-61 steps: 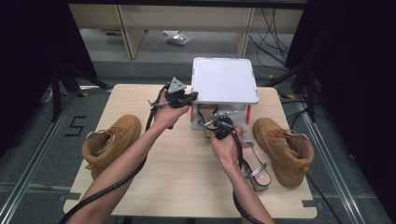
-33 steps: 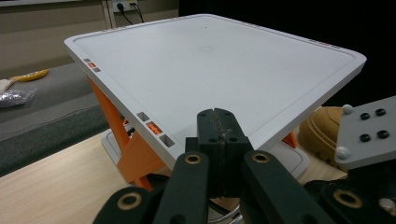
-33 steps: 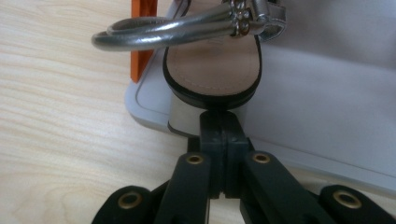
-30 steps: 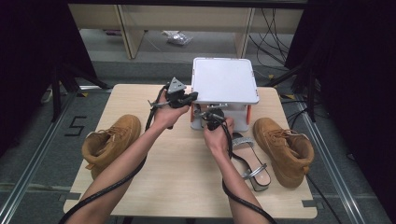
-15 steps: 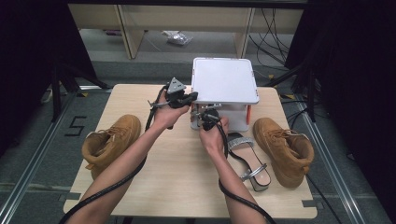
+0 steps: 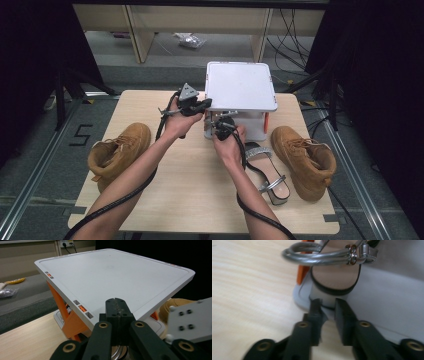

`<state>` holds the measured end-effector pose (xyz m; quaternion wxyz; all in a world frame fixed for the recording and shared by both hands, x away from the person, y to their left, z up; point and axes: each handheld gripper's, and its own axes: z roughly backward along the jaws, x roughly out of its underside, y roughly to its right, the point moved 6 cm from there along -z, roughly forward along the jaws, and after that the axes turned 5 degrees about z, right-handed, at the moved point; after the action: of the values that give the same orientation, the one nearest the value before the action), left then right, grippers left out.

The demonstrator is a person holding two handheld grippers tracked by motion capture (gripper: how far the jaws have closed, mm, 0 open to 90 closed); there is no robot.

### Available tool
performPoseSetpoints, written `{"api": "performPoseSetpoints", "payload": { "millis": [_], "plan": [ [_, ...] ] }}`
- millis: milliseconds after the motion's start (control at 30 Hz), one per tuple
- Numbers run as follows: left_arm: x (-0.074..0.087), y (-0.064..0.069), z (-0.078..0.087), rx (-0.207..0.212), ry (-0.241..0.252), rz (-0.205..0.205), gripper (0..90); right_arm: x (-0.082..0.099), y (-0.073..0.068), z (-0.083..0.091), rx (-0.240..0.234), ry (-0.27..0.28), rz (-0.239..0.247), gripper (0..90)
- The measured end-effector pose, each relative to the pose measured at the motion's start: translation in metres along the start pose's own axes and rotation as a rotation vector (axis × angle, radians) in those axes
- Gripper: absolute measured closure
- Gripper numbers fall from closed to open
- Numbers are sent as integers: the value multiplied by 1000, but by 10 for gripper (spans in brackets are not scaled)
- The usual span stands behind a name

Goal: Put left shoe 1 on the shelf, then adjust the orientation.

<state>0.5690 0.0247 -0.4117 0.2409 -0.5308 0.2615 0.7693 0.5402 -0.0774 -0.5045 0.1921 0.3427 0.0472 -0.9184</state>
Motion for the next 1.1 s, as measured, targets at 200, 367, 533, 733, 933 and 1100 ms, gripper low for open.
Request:
{"api": "performPoseSetpoints", "payload": {
  "millis": [200,367,533,733,933,1100],
  "plan": [
    [0,0,0,-1,-2,4,897,12,6,36,-30,-23,22,617],
    [0,0,0,-1,-1,2,897,32,23,67,-32,-55,23,554],
    [0,0,0,-4,-3,4,898,53,45,94,-24,-70,5,508],
    [0,-1,1,-6,-2,4,897,80,71,115,-17,-93,-47,476],
    [0,0,0,-9,-5,7,897,98,86,124,-21,-133,-54,452],
    [0,0,0,-11,1,8,897,107,90,127,-36,-176,-51,431]
  ]
}}
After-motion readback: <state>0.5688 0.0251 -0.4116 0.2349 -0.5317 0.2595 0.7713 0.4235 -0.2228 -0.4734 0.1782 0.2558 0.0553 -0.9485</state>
